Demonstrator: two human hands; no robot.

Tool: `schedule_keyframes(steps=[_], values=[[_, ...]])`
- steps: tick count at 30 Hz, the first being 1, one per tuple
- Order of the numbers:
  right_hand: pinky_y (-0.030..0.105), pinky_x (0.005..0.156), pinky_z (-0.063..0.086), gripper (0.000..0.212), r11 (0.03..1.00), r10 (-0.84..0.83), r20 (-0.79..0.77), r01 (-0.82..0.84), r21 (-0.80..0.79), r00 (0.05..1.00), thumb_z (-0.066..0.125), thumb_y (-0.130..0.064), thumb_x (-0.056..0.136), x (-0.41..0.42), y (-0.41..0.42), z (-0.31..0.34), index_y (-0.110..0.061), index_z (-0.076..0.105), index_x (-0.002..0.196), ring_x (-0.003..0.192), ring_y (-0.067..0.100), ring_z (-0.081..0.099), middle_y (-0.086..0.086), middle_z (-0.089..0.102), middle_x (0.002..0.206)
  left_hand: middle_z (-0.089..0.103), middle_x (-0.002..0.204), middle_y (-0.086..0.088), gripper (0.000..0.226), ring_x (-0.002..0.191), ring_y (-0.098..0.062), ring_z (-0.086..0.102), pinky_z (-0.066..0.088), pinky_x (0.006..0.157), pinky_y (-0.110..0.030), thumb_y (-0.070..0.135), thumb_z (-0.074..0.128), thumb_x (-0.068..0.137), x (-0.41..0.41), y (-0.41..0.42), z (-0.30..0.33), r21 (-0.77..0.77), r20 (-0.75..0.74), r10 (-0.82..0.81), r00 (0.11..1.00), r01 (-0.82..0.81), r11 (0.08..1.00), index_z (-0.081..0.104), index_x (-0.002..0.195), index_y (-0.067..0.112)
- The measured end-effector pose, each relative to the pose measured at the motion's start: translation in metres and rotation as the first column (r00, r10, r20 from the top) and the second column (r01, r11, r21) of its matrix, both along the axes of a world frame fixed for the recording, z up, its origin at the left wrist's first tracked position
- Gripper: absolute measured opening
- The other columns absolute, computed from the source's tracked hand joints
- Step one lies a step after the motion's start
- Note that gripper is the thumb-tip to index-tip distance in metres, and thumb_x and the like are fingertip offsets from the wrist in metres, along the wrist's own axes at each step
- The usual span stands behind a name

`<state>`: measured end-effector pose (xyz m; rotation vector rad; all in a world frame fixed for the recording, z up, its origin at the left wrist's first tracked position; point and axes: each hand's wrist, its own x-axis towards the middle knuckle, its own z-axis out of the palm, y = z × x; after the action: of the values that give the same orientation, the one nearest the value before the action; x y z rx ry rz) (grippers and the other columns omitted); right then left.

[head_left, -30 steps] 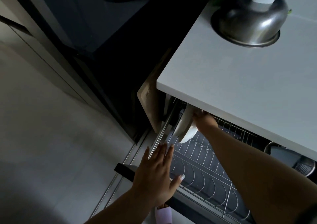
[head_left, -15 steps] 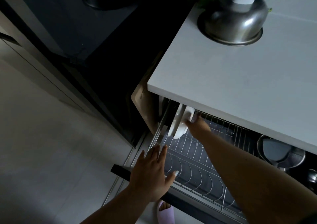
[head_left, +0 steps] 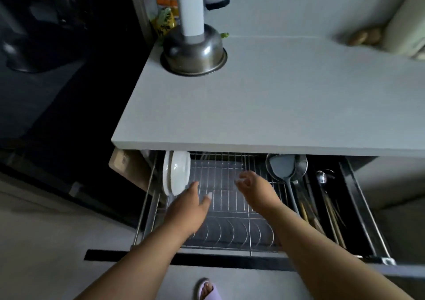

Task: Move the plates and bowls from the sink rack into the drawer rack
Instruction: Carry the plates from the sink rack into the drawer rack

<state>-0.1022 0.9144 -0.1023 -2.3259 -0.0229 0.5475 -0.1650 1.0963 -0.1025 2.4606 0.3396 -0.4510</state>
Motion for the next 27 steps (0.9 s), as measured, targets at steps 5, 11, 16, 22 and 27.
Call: schedule_keyframes(steps=[5, 11, 16, 22, 27], values=[[0.024, 0.06, 0.038, 0.031, 0.988, -0.155, 0.128, 0.157, -0.003, 0.98, 0.051, -0.036, 0.095, -0.019, -0.089, 0.038, -0.014, 0.061, 0.113, 0.073, 0.014, 0.055, 0.001, 0.065, 0.089, 0.062, 0.1, 0.003, 0.054, 0.09, -0.018, 0.061, 0.051, 0.08, -0.033, 0.052, 0.036, 0.098, 0.024, -0.091, 0.033, -0.017, 0.106, -0.138, 0.985, 0.141, 0.99, 0.032, 0.144, 0.024], [0.029, 0.069, 0.048, 0.027, 0.922, -0.386, 0.18, 0.383, 0.054, 0.905, 0.052, -0.04, 0.094, -0.052, -0.21, 0.068, -0.019, 0.065, 0.105, 0.078, 0.015, 0.063, 0.0, 0.07, 0.086, 0.061, 0.076, 0.002, 0.048, 0.072, -0.016, 0.061, 0.051, 0.071, -0.033, 0.05, 0.037, 0.098, 0.034, -0.215, 0.056, -0.046, 0.186, -0.291, 0.939, 0.304, 0.952, 0.037, 0.139, 0.024], [0.03, 0.075, 0.048, 0.026, 0.87, -0.49, 0.191, 0.491, 0.043, 0.851, 0.05, -0.042, 0.094, -0.078, -0.317, 0.078, -0.022, 0.063, 0.103, 0.088, 0.017, 0.062, -0.002, 0.068, 0.093, 0.065, 0.089, -0.004, 0.047, 0.088, -0.024, 0.062, 0.051, 0.078, -0.037, 0.053, 0.035, 0.097, 0.035, -0.33, 0.066, -0.008, 0.213, -0.414, 0.885, 0.425, 0.905, 0.042, 0.136, 0.026], [0.027, 0.069, 0.046, 0.026, 0.759, -0.644, 0.218, 0.648, 0.062, 0.734, 0.049, -0.044, 0.094, -0.117, -0.47, 0.08, -0.022, 0.063, 0.098, 0.08, 0.015, 0.062, -0.004, 0.068, 0.087, 0.065, 0.115, -0.005, 0.048, 0.109, -0.025, 0.058, 0.047, 0.09, -0.036, 0.048, 0.038, 0.098, 0.027, -0.496, 0.073, -0.01, 0.22, -0.577, 0.787, 0.593, 0.805, 0.041, 0.138, 0.021], [0.027, 0.075, 0.046, 0.026, 0.638, -0.758, 0.233, 0.767, 0.066, 0.61, 0.049, -0.045, 0.094, -0.147, -0.58, 0.083, -0.024, 0.064, 0.099, 0.087, 0.015, 0.061, -0.006, 0.069, 0.091, 0.063, 0.116, -0.002, 0.046, 0.106, -0.024, 0.057, 0.045, 0.085, -0.034, 0.046, 0.038, 0.099, 0.014, -0.616, 0.075, -0.001, 0.237, -0.666, 0.707, 0.686, 0.727, 0.04, 0.138, 0.023]])
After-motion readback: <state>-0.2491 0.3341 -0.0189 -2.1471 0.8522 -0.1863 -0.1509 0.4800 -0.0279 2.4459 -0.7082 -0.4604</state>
